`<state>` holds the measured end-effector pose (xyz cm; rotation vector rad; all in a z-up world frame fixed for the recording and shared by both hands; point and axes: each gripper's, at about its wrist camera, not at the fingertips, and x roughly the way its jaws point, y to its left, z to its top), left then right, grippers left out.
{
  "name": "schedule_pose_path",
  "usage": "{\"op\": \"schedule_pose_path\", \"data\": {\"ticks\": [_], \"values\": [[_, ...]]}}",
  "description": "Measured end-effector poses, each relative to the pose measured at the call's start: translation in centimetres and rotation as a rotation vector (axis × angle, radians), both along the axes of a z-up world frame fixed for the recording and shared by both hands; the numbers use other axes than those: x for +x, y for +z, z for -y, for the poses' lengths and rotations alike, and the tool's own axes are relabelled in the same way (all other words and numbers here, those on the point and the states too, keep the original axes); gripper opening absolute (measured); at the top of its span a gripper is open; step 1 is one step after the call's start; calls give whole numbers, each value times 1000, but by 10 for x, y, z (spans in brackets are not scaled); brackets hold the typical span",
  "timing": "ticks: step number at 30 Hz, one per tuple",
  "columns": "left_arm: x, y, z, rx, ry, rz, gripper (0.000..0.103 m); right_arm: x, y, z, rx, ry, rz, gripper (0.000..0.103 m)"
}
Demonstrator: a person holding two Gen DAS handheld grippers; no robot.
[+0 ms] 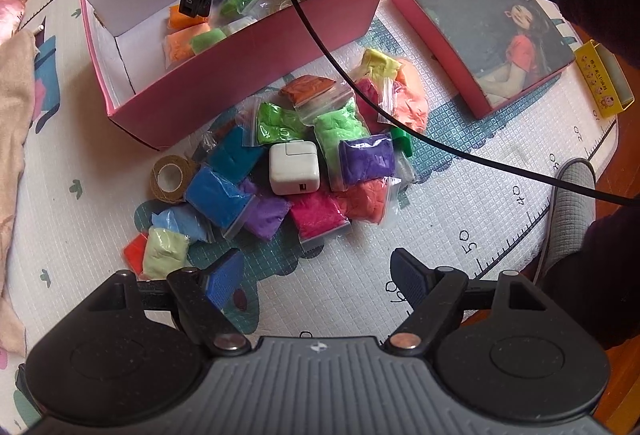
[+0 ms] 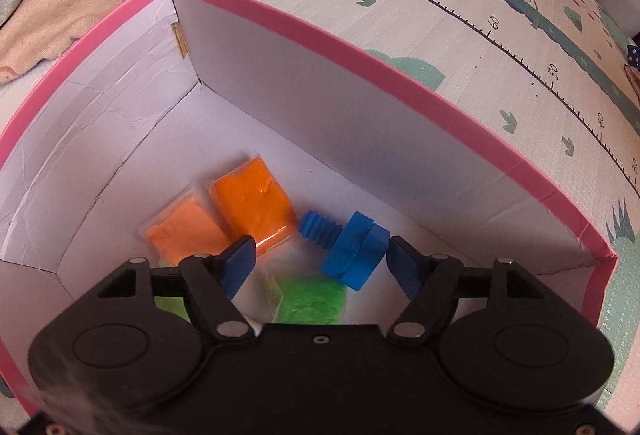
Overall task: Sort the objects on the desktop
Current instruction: 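Open the right tool to drop the blue block in the box, then move both tools to the black lid with pink sides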
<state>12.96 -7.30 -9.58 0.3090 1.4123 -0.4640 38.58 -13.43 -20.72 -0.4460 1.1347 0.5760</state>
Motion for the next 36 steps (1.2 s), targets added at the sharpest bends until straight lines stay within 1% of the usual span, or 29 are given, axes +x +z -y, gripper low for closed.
{"op": "schedule_pose_path", "data": {"ticks": [1, 9, 13, 14, 15, 18, 20, 28, 36], "values": [[0, 1, 0, 1, -1, 3, 80, 0, 2, -1, 2, 1, 2, 80], [1, 3, 2, 12, 0, 18, 80, -6, 27, -3, 21, 4, 26, 84], [3, 7, 2, -2, 11, 28, 80, -12, 43, 2, 58, -14, -13, 84], [3, 8, 3, -3, 11, 35, 81, -15, 48, 3, 43, -11, 3, 84], [3, 11, 5, -5, 6, 42, 85, -18, 54, 3, 30, -8, 19, 84], [1, 16, 7, -14, 1, 56, 88, -23, 72, 8, 8, -8, 46, 85], [1, 19, 9, -18, -1, 65, 89, -28, 85, 11, -15, -8, 67, 88], [-1, 26, 10, -26, -3, 89, 90, -52, 138, 24, -100, 10, 143, 89], [3, 43, 7, -36, 20, 149, 90, -83, 189, 38, -182, 29, 210, 94]]}}
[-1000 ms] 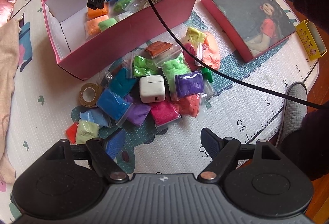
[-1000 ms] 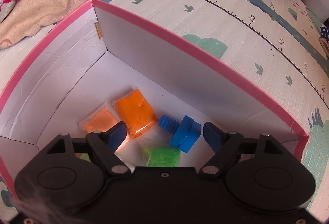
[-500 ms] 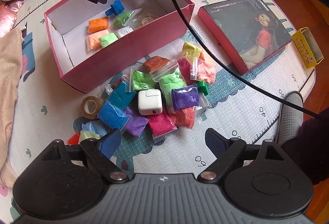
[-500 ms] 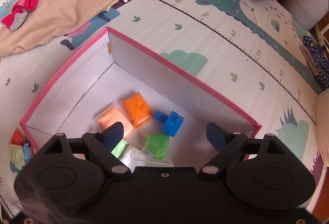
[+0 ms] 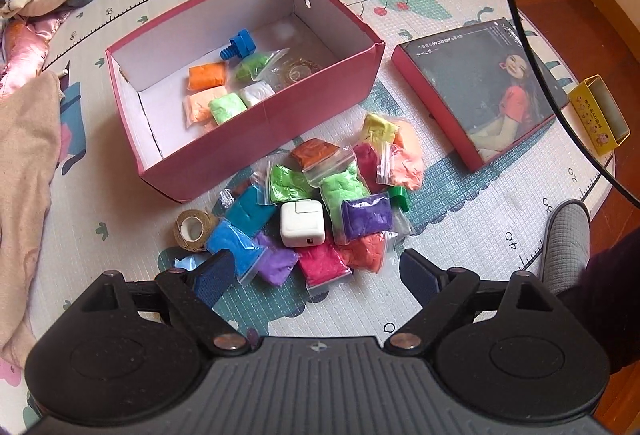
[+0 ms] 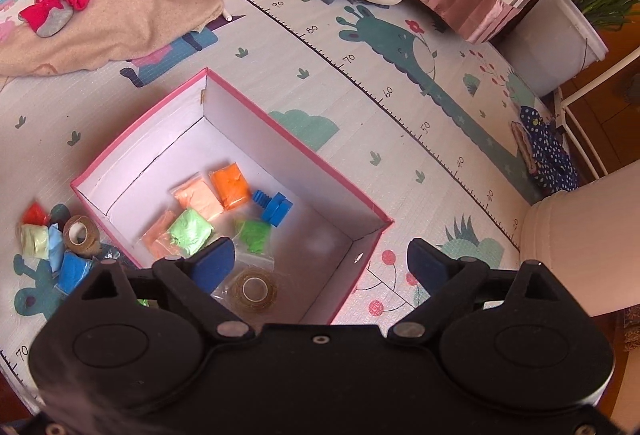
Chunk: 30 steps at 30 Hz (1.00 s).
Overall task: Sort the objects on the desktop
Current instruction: 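Move both tools to the black lid with pink sides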
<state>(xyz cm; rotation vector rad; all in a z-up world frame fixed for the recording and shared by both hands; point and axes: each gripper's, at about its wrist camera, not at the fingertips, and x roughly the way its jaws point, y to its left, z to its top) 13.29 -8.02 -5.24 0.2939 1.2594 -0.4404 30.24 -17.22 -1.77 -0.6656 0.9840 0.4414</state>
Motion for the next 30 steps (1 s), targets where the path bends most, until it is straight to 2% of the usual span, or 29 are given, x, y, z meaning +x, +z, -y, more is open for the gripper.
{"op": "schedule_pose_path", "data": {"ticks": [9, 15, 19, 25, 28, 30], "values": [[10, 21, 18, -46, 8, 61, 90, -35, 55, 28, -89, 9, 81, 95], [16, 25, 46, -101, -20, 97, 90, -53, 74, 67, -145, -15, 97, 96], [18, 25, 73, -150, -49, 133, 90, -59, 74, 104, -175, -66, 75, 96], [25, 16, 105, -249, -31, 149, 90, -62, 60, 173, -165, -163, 16, 97], [28, 2, 116, -292, -7, 125, 90, -61, 41, 220, -108, -262, -16, 97], [29, -11, 122, -319, 12, 101, 90, -58, 27, 257, -16, -344, -48, 97]]}}
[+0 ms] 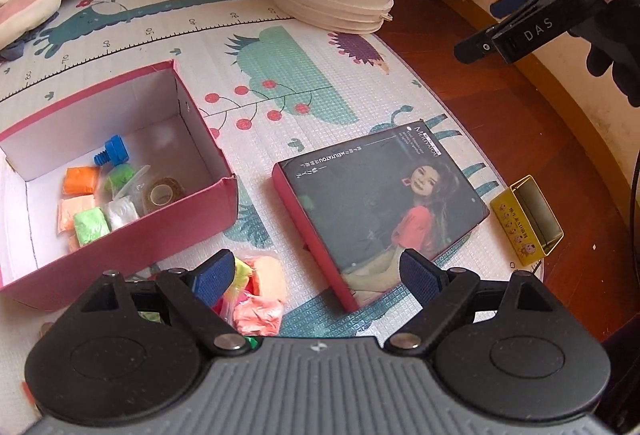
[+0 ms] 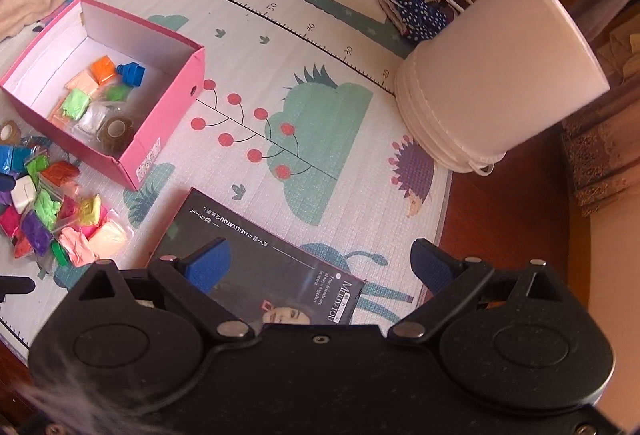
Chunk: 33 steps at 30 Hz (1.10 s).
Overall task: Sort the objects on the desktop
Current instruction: 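Move both tools to the black lid with pink sides, then grasp the lid's pink sides with both tools and lift it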
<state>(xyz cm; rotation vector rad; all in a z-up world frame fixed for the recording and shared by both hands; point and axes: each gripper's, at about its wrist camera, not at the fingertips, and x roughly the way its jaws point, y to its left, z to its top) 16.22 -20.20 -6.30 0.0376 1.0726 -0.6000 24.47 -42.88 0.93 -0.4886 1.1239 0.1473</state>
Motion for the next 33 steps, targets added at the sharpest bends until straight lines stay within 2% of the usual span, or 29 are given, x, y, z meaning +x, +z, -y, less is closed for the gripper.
{"op": "schedule_pose_path", "data": {"ticks": [2, 5, 9, 12, 15, 18, 23, 33], "values": [[1, -14, 3, -21, 21, -24, 90, -1, -21, 36, 98, -96, -37, 97], [5, -35, 7, -62, 63, -65, 90, -4, -53, 74, 154, -206, -114, 97], [14, -61, 14, -163, 122, -142, 90, -9, -89, 106, 216, -297, -185, 97], [15, -72, 25, -198, 130, -133, 90, -11, -112, 126, 279, -344, -213, 97], [13, -85, 33, -191, 133, -121, 90, -13, -140, 139, 313, -358, -246, 97], [18, -99, 33, -195, 171, -145, 90, -14, -165, 153, 333, -374, -253, 97], [28, -113, 36, -178, 205, -153, 90, -19, -195, 168, 366, -417, -273, 97], [37, -146, 48, -173, 226, -183, 90, -18, -221, 190, 464, -500, -226, 97]]}}
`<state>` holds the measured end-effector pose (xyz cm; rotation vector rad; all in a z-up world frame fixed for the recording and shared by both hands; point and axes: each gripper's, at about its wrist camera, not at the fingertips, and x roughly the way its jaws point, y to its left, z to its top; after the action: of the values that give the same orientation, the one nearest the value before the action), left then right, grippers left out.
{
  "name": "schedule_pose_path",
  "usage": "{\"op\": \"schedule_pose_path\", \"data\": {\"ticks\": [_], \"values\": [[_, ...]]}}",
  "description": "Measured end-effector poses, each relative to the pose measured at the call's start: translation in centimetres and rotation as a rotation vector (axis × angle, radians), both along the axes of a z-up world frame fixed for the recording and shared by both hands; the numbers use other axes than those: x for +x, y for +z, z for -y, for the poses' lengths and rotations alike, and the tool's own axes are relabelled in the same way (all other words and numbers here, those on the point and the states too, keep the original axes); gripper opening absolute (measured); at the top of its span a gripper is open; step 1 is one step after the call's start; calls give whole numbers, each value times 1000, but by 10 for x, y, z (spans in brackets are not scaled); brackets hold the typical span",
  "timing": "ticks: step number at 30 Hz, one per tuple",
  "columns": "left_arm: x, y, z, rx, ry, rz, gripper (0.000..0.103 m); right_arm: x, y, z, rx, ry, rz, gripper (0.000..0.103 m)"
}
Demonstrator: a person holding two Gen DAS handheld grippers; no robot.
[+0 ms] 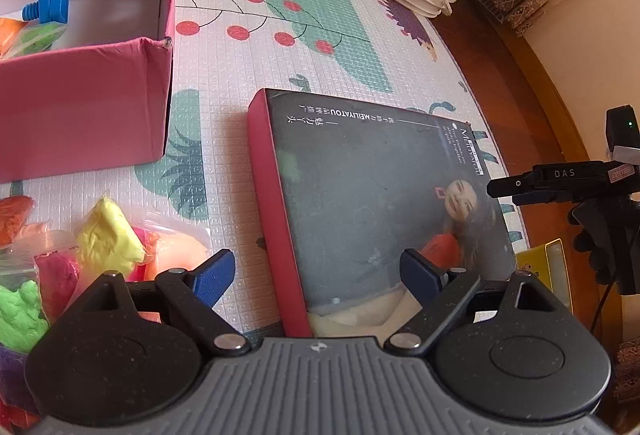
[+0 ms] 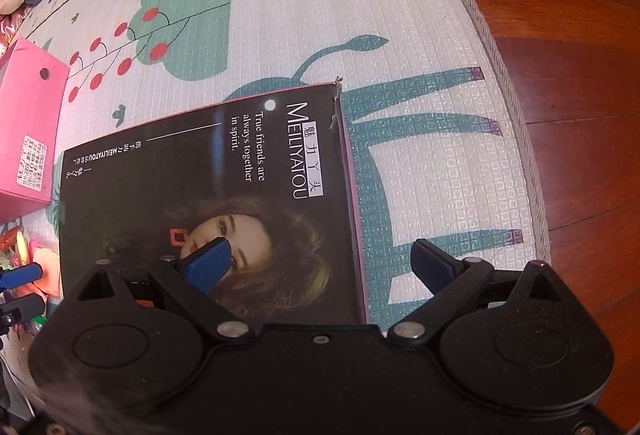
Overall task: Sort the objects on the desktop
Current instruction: 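Grasp the lid's pink sides with both tools and lift it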
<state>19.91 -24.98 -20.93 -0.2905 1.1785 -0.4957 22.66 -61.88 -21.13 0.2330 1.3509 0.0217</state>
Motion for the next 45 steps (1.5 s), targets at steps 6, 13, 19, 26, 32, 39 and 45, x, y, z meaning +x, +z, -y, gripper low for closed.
{"op": "schedule_pose_path", "data": {"ticks": [6, 13, 19, 26, 32, 39, 45], "values": [[4, -17, 2, -27, 0, -10, 90, -3, -9, 0, 40, 1, 15, 97], [5, -31, 10, -28, -21, -17, 90, -7, -23, -4, 61, 17, -9, 97], [4, -32, 20, 8, -71, 20, 90, -8, -32, -11, 99, 42, -53, 97], [3, -23, 24, 38, -119, 29, 85, -2, -18, -40, 53, 178, -74, 97], [9, 7, 19, 8, -141, 57, 85, -9, 12, -37, 71, 186, -81, 97], [9, 62, 7, -25, -149, 110, 85, -19, 78, -42, 52, 215, -11, 97], [9, 113, -18, -28, -129, 155, 85, -30, 141, -62, 68, 208, 104, 97]]}}
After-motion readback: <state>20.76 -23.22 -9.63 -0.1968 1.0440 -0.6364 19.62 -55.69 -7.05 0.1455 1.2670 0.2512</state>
